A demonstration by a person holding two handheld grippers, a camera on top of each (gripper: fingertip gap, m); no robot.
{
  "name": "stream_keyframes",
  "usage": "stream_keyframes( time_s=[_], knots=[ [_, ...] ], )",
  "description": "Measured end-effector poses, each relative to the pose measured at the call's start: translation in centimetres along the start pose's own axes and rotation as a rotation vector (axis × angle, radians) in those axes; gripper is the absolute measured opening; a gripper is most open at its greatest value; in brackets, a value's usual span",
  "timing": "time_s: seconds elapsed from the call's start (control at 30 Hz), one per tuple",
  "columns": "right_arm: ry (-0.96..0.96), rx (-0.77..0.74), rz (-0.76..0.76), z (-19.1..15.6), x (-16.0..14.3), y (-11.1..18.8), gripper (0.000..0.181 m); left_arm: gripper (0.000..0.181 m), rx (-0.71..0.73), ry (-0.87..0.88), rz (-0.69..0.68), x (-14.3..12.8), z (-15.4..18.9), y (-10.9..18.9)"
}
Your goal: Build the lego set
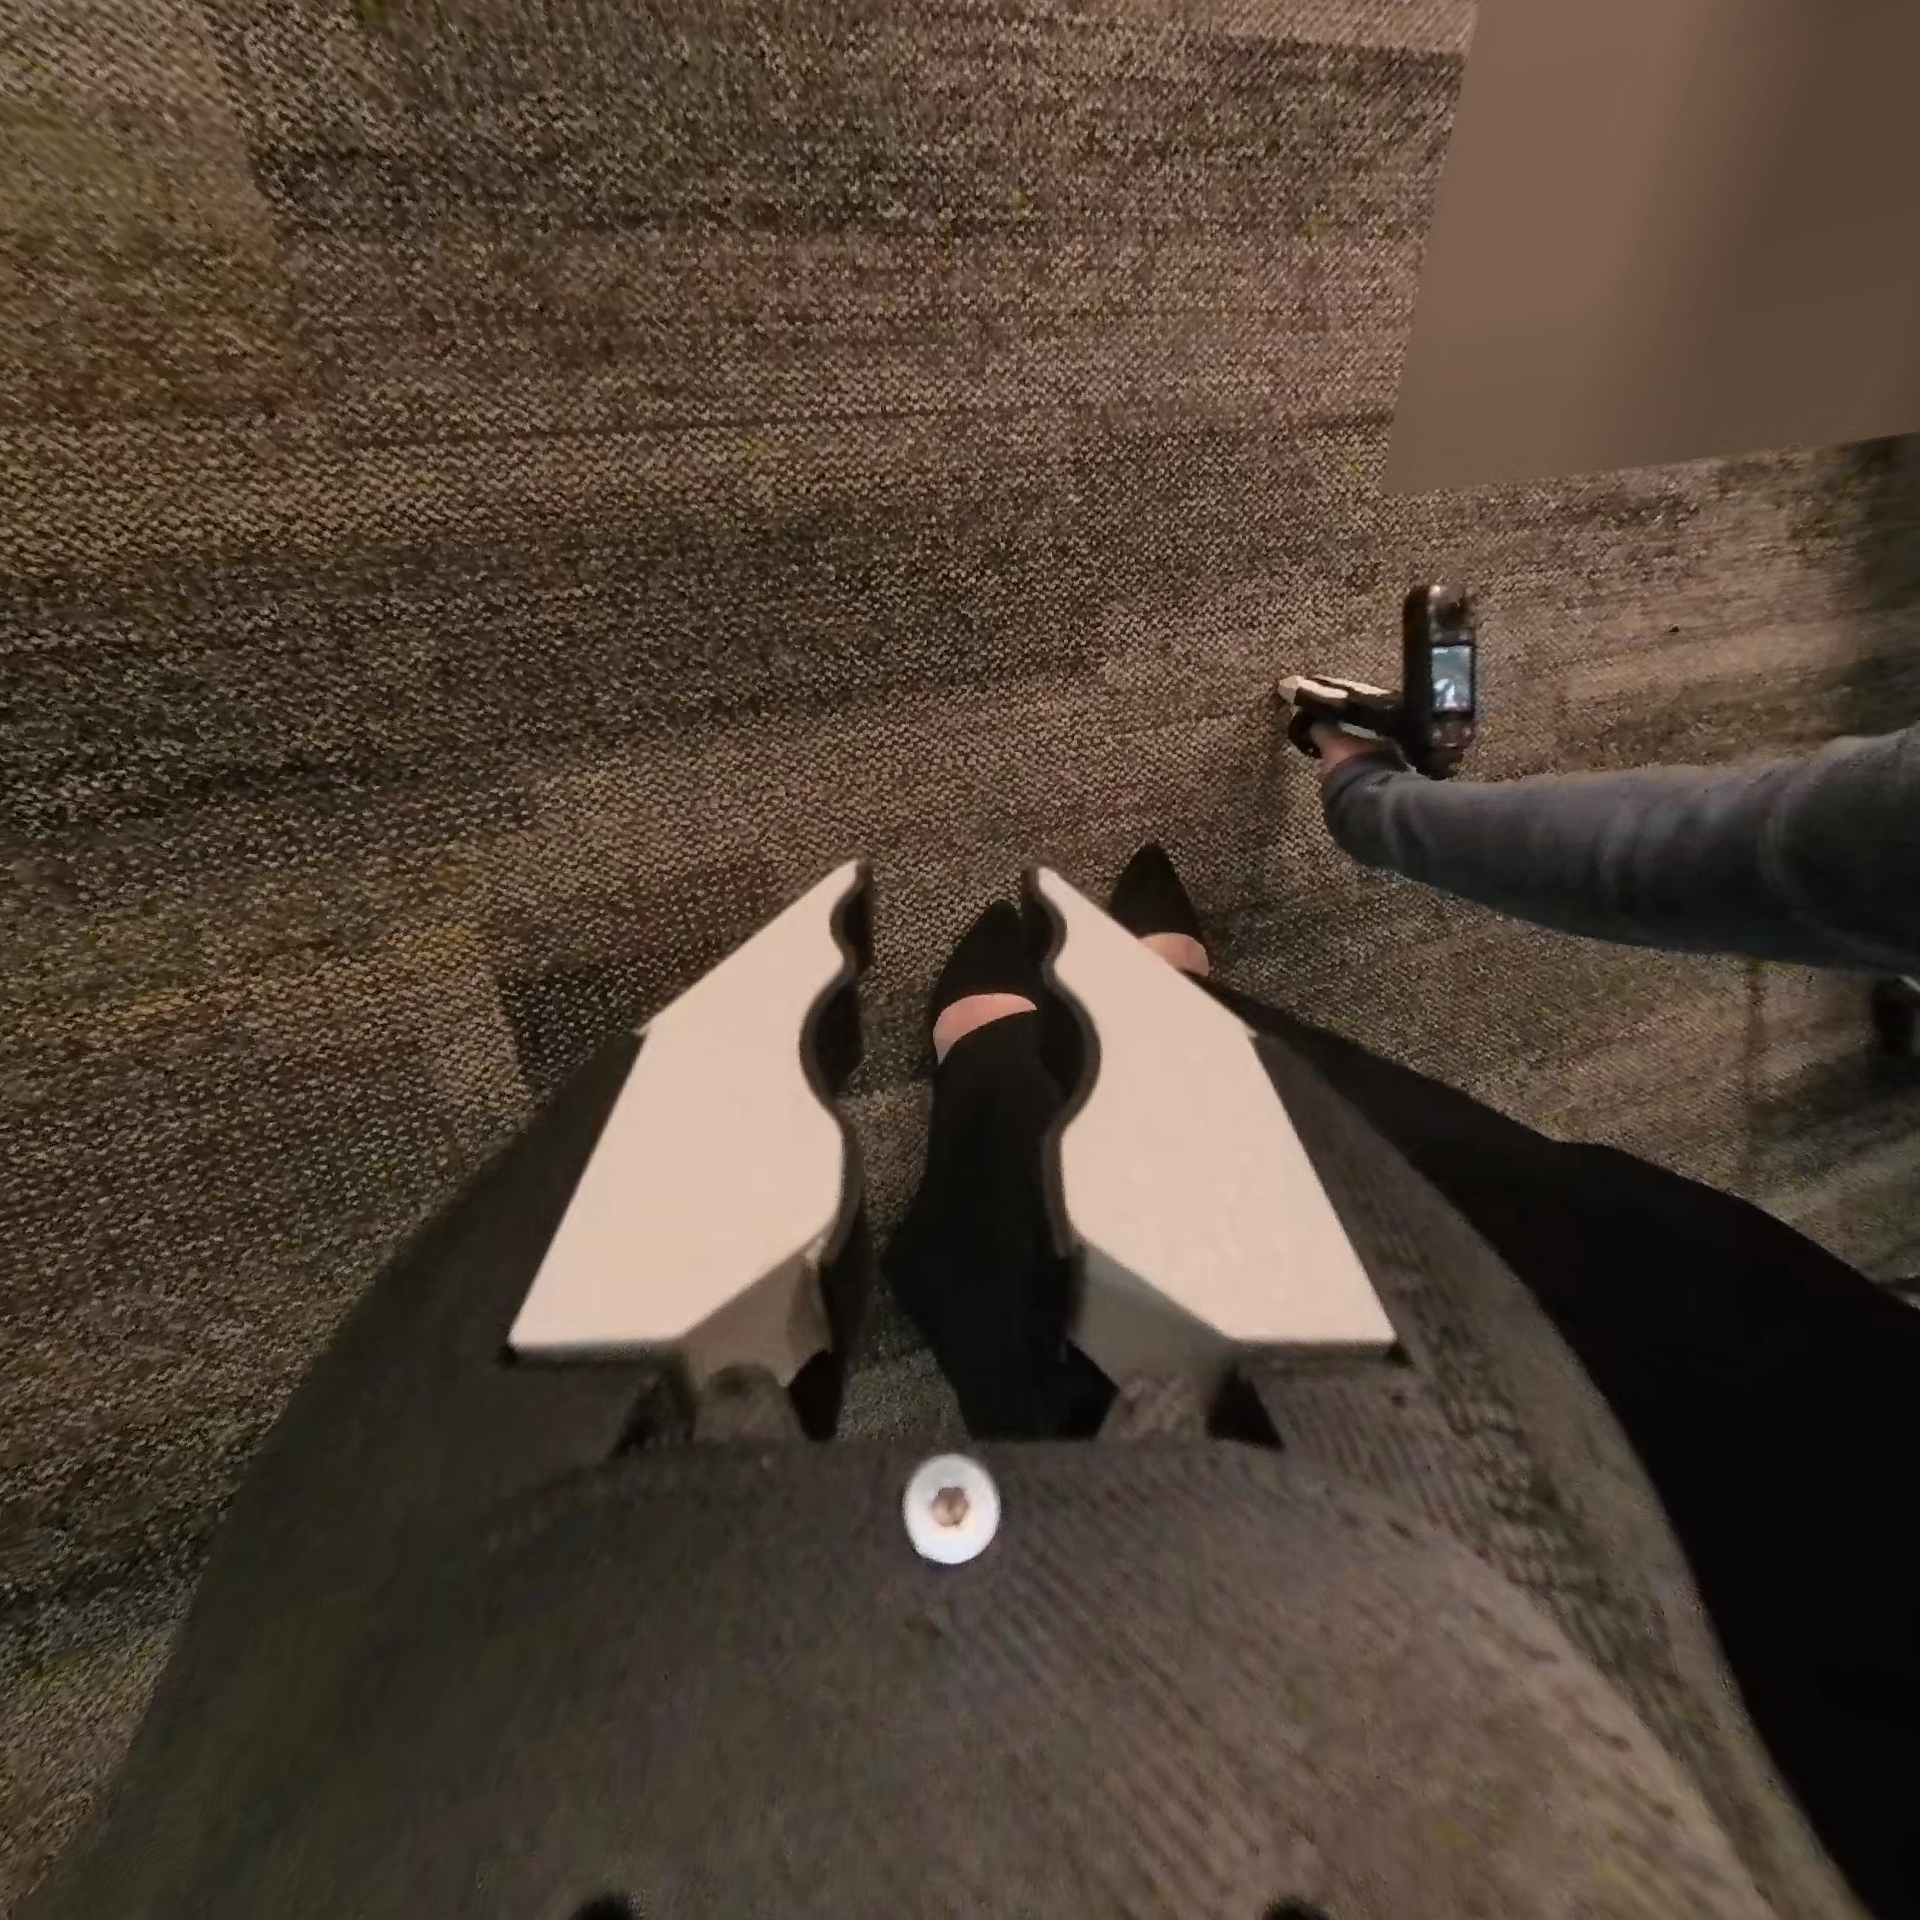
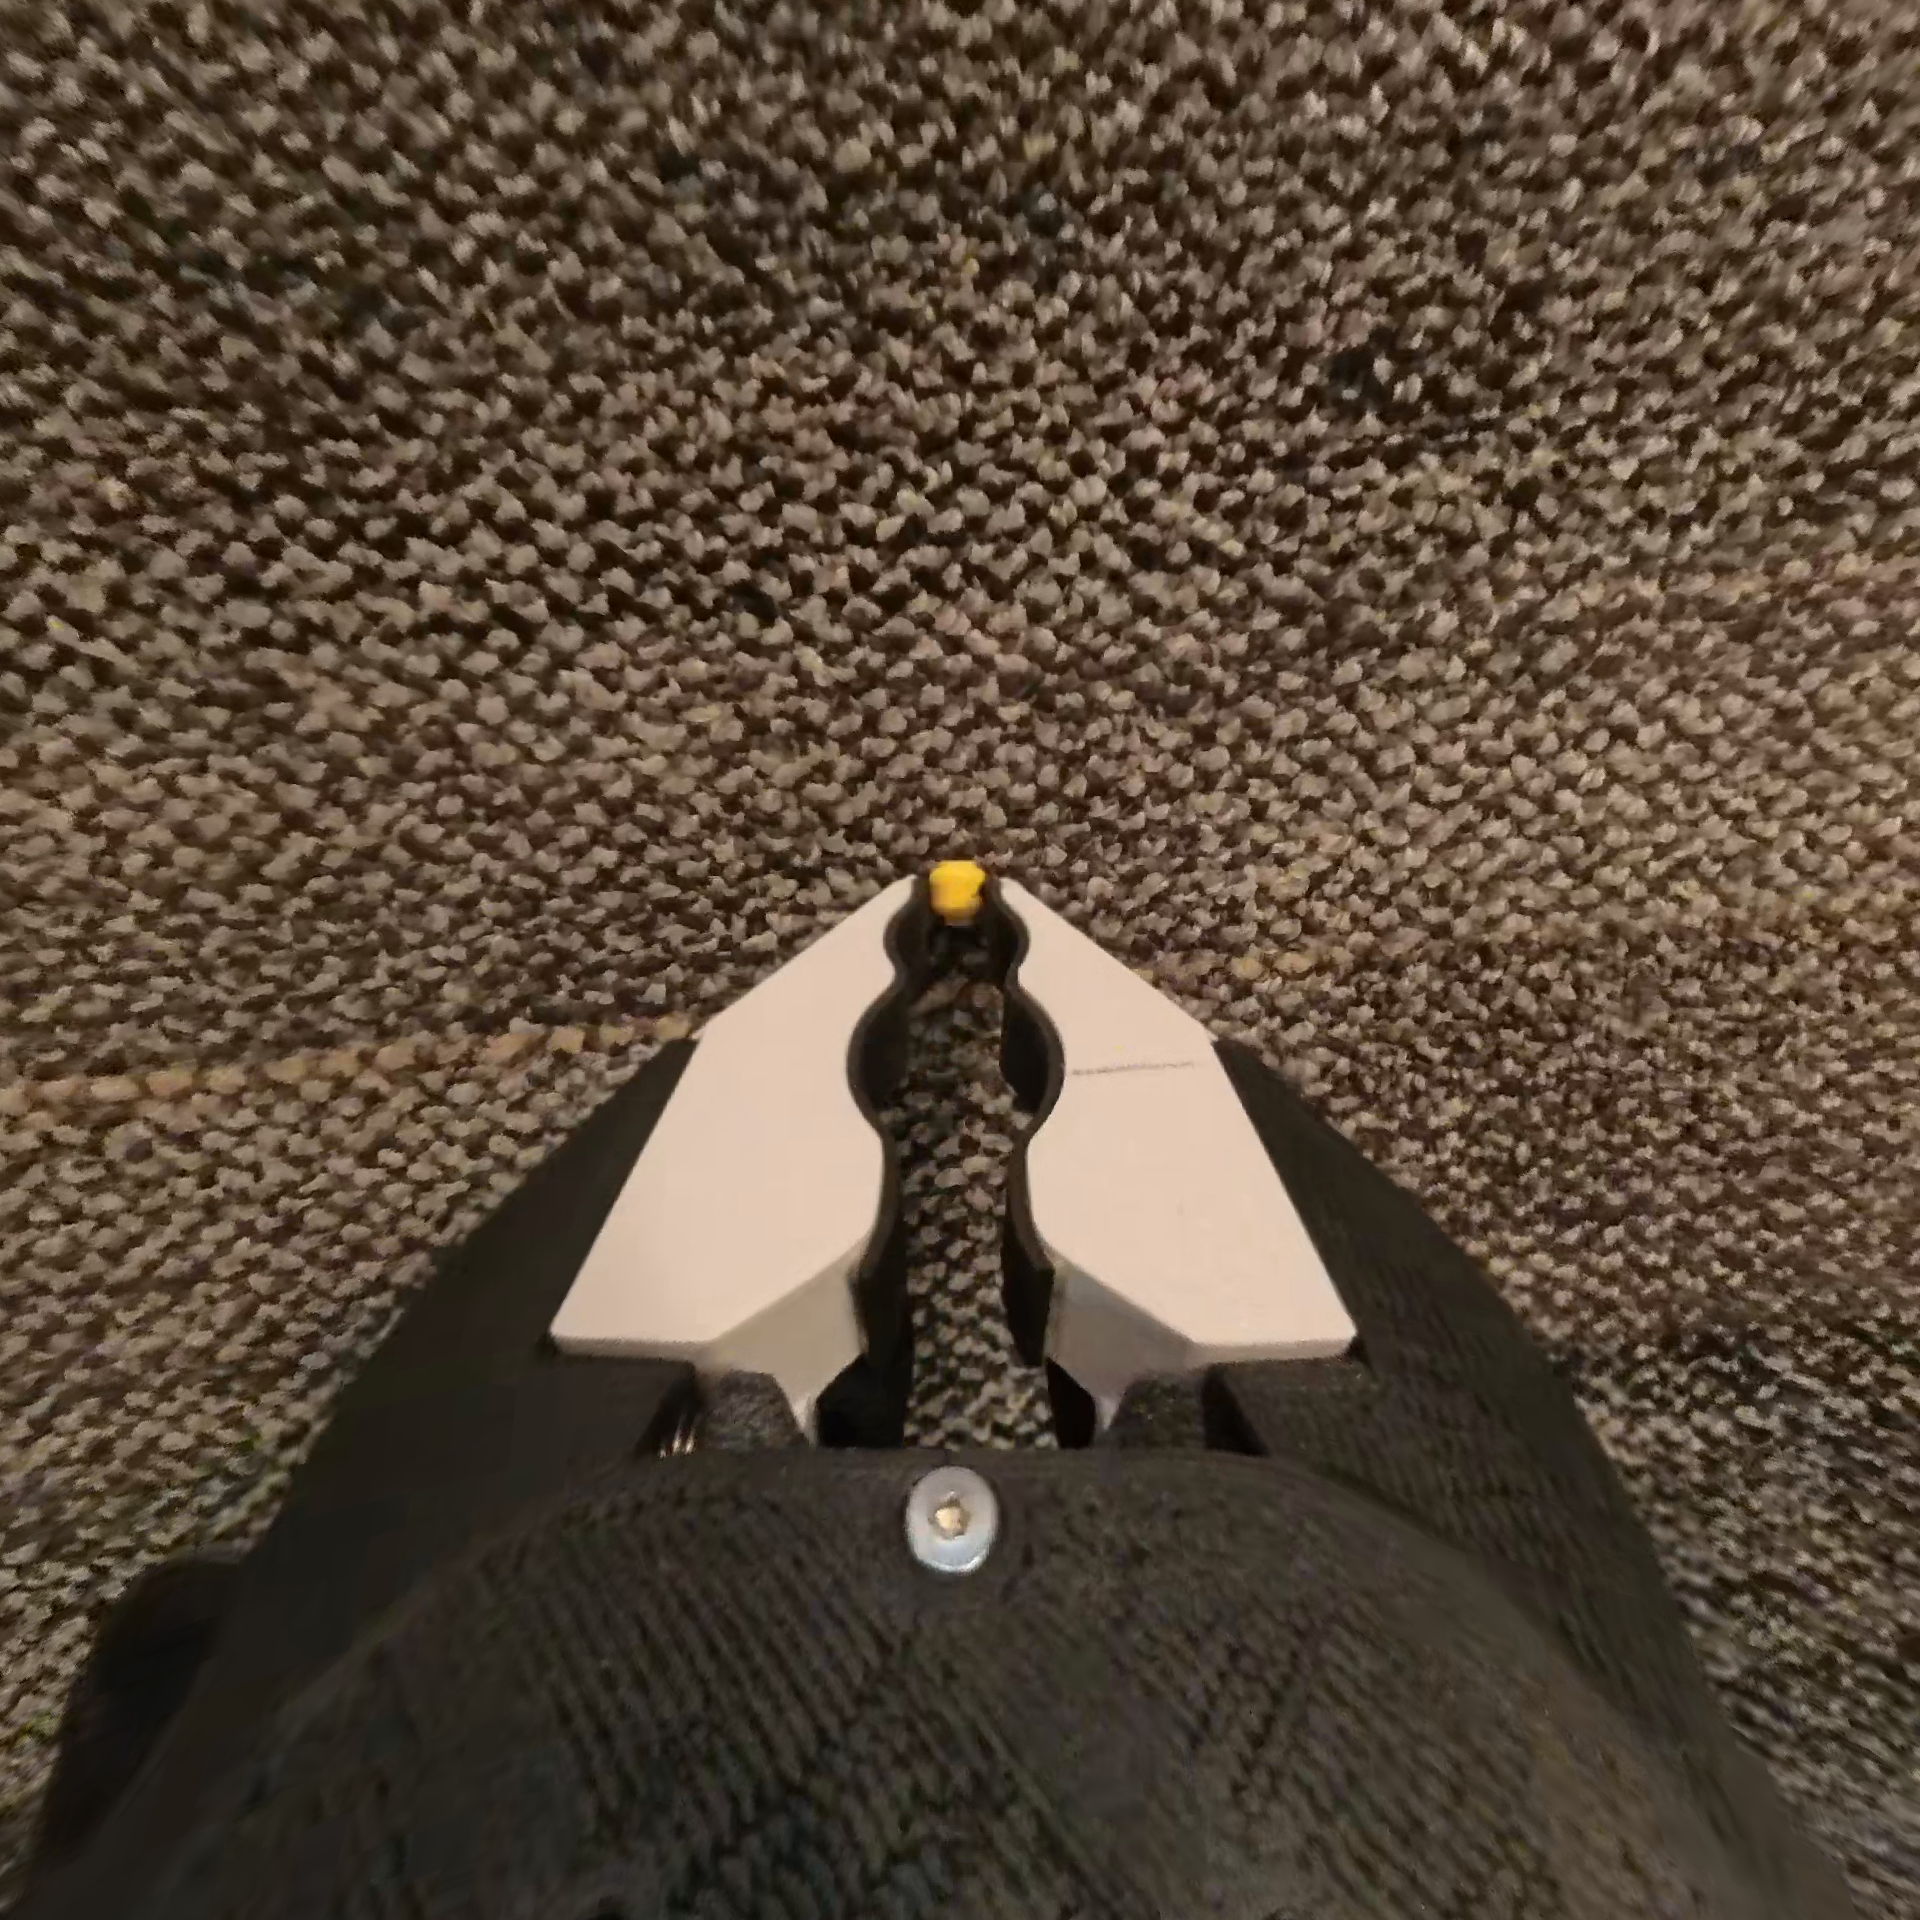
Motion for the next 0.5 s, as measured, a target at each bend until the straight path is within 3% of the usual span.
stream_keyframes(
  time_s=[0.13,0.23,0.3,0.4,0.5],
  knots=[
    [0.028,-0.006,-0.05,0.2,0.0,0.6,0.008,0.024,0.007,0.003,-0.006,-0.3,0.6,0.2],
    [0.06,-0.021,-0.114,0.5,-0.4,5.1,0.009,0.022,0.017,0.028,0.023,0.7,1.7,1.5],
    [0.059,-0.035,-0.218,1.4,-2.2,10.8,0.009,0.021,0.032,0.019,0.045,1.4,2.3,3.2],
    [-0.045,-0.059,-0.404,3.5,-4.8,23.3,0.009,0.01,-0.003,-0.026,0.051,4.2,3.3,6.3],
    [-0.189,-0.101,-0.433,5.1,-3.5,37.6,0.008,0.004,-0.006,-0.154,0.156,10.8,5.0,10.9]
  ],
)
Point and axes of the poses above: each gripper's, where its closed fingertips meet, y back along the fingers, x out of its top, z = x × y across the jaws, the point moved 9 cm from there along y, back along the fingers
